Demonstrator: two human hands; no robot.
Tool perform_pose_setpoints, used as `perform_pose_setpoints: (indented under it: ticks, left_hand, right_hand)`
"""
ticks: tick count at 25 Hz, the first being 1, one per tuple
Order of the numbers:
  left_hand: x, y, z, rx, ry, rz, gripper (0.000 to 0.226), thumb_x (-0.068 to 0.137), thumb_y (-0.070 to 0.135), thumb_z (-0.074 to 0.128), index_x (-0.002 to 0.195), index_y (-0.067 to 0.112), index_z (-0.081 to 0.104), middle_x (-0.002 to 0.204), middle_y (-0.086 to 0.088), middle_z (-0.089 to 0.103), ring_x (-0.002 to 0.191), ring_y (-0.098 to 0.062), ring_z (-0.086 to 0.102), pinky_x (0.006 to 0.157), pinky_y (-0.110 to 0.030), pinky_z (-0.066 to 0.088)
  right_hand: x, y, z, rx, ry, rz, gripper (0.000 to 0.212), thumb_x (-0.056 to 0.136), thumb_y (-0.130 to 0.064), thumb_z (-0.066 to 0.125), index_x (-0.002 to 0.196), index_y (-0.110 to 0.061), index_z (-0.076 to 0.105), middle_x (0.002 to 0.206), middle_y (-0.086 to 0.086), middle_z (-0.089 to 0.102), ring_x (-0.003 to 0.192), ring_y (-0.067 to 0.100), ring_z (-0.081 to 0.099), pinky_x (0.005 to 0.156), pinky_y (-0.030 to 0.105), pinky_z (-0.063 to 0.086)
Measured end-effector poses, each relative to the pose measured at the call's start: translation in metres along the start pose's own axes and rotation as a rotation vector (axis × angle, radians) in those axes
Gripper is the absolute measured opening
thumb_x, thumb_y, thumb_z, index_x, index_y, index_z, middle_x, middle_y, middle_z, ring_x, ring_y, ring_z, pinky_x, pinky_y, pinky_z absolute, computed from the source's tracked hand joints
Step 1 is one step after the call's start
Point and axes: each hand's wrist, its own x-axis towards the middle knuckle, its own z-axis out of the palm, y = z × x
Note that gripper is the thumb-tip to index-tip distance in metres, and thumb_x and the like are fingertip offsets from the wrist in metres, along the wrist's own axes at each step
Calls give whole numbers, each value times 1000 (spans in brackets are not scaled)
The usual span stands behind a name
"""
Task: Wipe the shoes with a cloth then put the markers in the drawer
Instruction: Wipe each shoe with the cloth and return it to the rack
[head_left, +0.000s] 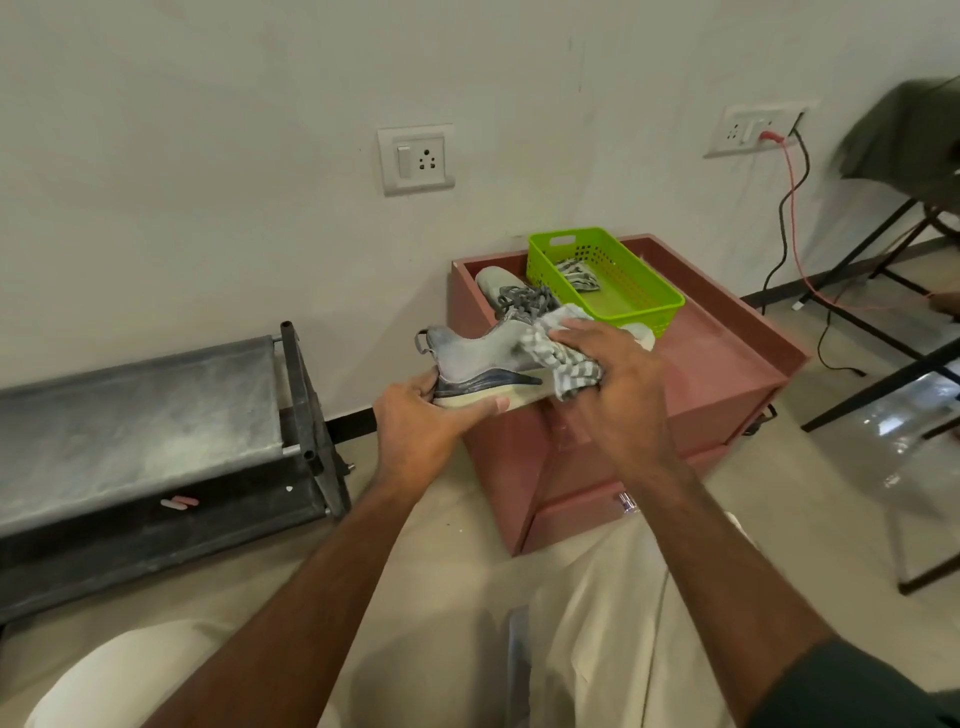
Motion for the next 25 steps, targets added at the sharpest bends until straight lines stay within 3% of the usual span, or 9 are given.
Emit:
perform_pose_setpoints:
  ticks: [3, 5, 8, 12, 15, 17, 19, 23, 25]
  left_hand:
    - [-1, 0, 2, 106, 5, 38, 27, 67, 25, 94, 76, 35, 71, 68, 18, 73, 66, 8, 67, 61, -21, 54]
    - [-1, -1, 2, 103, 18, 20, 20, 70, 22, 92, 75, 29, 74, 64, 19, 71, 62, 10, 64, 57, -20, 51]
    - [2, -3, -2, 18, 29, -54, 42, 58, 29, 98, 95, 19, 81, 82, 12, 79, 80, -2, 75, 72, -24, 60]
    - [3, -1, -3, 58, 9, -26, 44, 55, 32, 99, 93, 24, 79, 83, 14, 78, 78, 1, 74, 71, -23, 60]
    - [0, -2, -3, 90, -3, 0, 47, 55, 36, 99, 95, 21, 79, 82, 14, 78, 78, 0, 74, 71, -26, 61]
    - [-5, 1, -1, 118, -3, 9, 49, 56, 35, 99, 99, 22, 79, 82, 14, 78, 77, 2, 73, 72, -24, 61]
    - [-8, 2, -1, 141, -8, 24, 51, 56, 36, 99, 100, 20, 79, 83, 15, 77, 77, 5, 72, 72, -23, 61]
    - [-4, 3, -2, 187, -13, 48, 54, 54, 48, 95, 99, 23, 78, 84, 16, 77, 78, 3, 72, 73, -30, 62]
    - [-2, 2, -2, 182, -8, 37, 50, 54, 45, 96, 96, 23, 78, 83, 16, 77, 77, 4, 71, 73, -32, 61]
  right_hand:
    - [-13, -38, 36, 78, -181, -227, 42, 67, -2, 81, 109, -7, 75, 119, 10, 71, 114, 24, 61, 109, 17, 34]
    - [-12, -32, 47, 22, -234, -273, 38, 67, -4, 82, 105, -6, 76, 114, 11, 72, 108, 27, 62, 106, 16, 34]
    - [0, 1, 30, -168, -210, -74, 29, 73, -11, 77, 103, -14, 77, 103, 6, 74, 98, 27, 65, 92, 28, 48]
    - [12, 23, -15, -280, 66, 250, 40, 72, -1, 64, 108, -13, 75, 111, 8, 74, 102, 26, 66, 89, 15, 40]
    - [8, -2, -4, -120, 45, 29, 46, 70, -5, 61, 114, -7, 73, 121, 8, 70, 117, 23, 59, 109, 24, 37]
    - [2, -9, 20, -120, -147, -106, 43, 73, -16, 64, 113, -4, 73, 120, 9, 70, 115, 26, 59, 107, 29, 38]
    - [4, 6, 35, -273, -228, -96, 33, 75, -10, 72, 107, -10, 76, 111, 7, 73, 105, 29, 64, 95, 27, 41]
    - [19, 41, -1, -438, -74, 146, 27, 79, -7, 63, 101, -15, 75, 100, 9, 73, 90, 34, 64, 81, 36, 50]
    - [19, 45, -15, -411, 107, 242, 36, 75, -2, 63, 107, -11, 75, 106, 11, 73, 97, 34, 66, 86, 36, 52]
